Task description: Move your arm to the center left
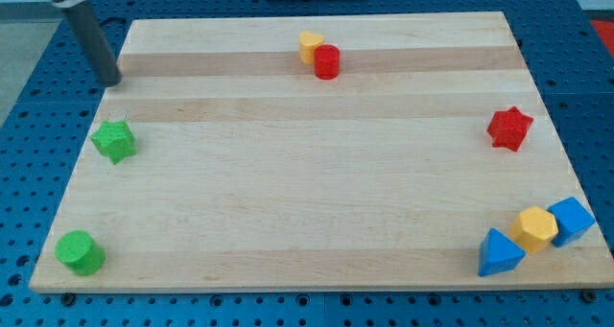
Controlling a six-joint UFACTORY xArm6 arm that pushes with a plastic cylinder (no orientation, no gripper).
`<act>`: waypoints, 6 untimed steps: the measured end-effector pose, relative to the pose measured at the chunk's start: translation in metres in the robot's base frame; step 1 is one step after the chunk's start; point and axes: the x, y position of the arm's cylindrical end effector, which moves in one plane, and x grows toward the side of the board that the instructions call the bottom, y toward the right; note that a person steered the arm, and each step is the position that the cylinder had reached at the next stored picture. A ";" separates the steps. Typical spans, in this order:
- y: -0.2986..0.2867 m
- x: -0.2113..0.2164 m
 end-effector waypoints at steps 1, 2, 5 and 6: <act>-0.003 0.003; -0.002 0.003; -0.002 0.048; -0.002 0.047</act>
